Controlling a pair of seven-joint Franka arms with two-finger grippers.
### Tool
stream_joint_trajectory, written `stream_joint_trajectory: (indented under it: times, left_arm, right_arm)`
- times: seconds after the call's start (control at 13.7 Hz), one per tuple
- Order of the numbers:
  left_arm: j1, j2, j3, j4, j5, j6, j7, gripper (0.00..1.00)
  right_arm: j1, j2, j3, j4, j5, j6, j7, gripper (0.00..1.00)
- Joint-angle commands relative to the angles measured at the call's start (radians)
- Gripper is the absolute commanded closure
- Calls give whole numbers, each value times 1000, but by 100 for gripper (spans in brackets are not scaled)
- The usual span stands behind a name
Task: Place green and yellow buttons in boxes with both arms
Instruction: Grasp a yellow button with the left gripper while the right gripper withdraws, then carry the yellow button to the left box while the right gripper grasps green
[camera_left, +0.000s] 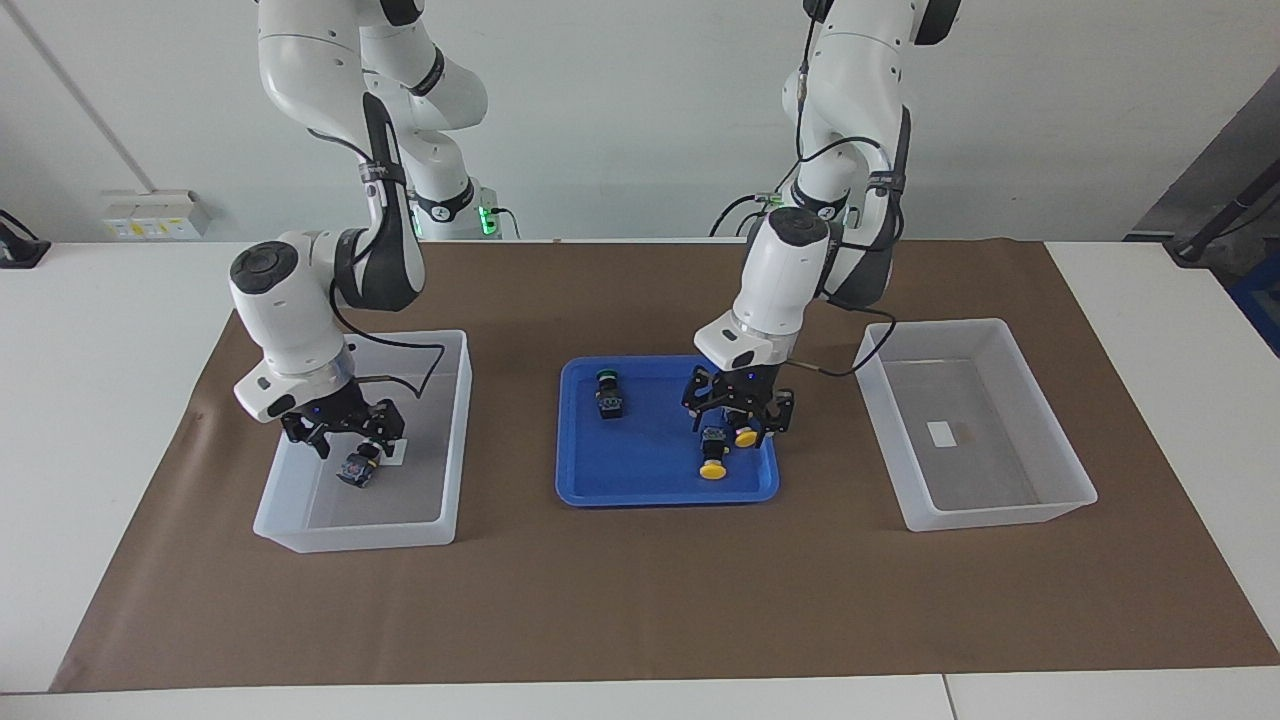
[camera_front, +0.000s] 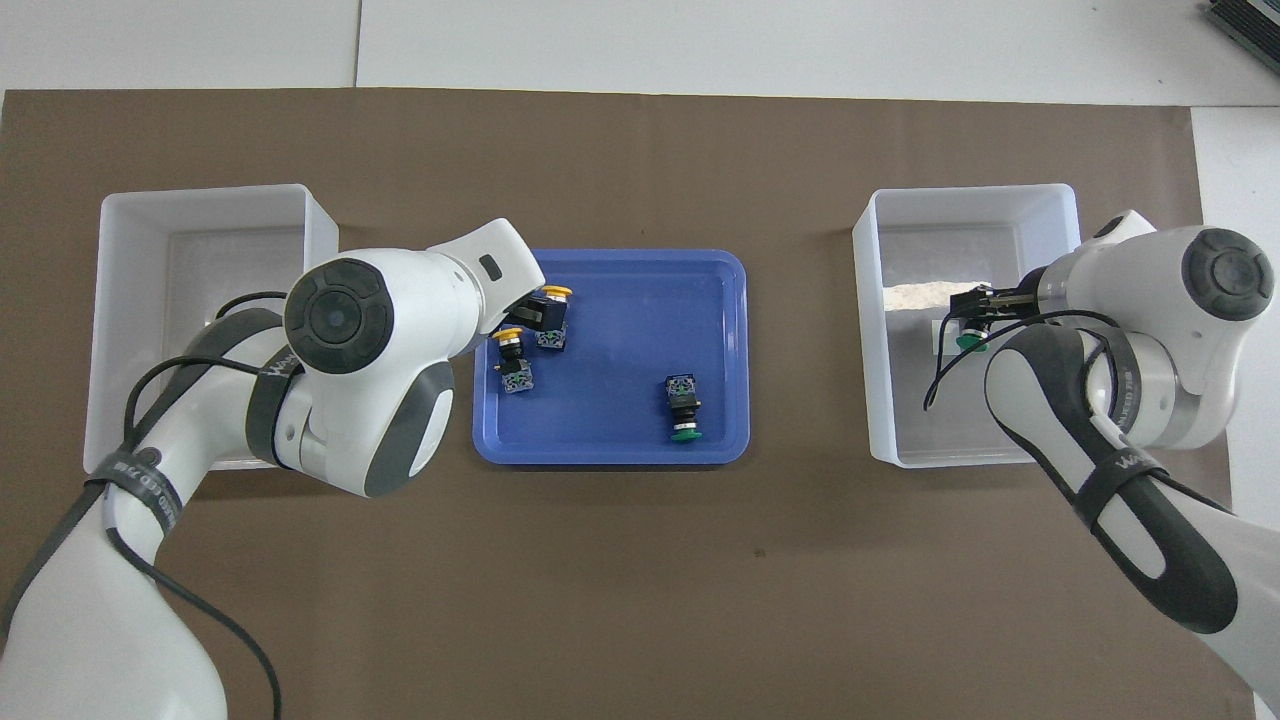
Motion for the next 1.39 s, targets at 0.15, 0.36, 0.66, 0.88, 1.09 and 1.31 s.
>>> stream_joint_trajectory:
  times: [0.15,0.36,0.66,0.88,1.09,1.31]
  left_arm:
    - [-21,71,15,-19,8,135,-53,0]
    - [-36,72,16,-47,8,162,-65,0]
    - [-27,70,18,-41,8,164,-67,100]
    - [-21,-2,24,-34,6,129,-68,100]
    - [33,-166,48,-19,8,-56,-68,100]
    - [123,-261,50,-2,9,-213,-59,100]
  right_arm:
    - [85,-81,7,128,9,-250,139,0]
    - [157,-110,10,142,9,-297,208,0]
    - [260,-118,14,113,101,-277,256,0]
    - [327,-107,14,45,137,-170,266,0]
    - [407,-72,14,-4,137,-47,340,0]
    - [485,6,13,-4,137,89,435,0]
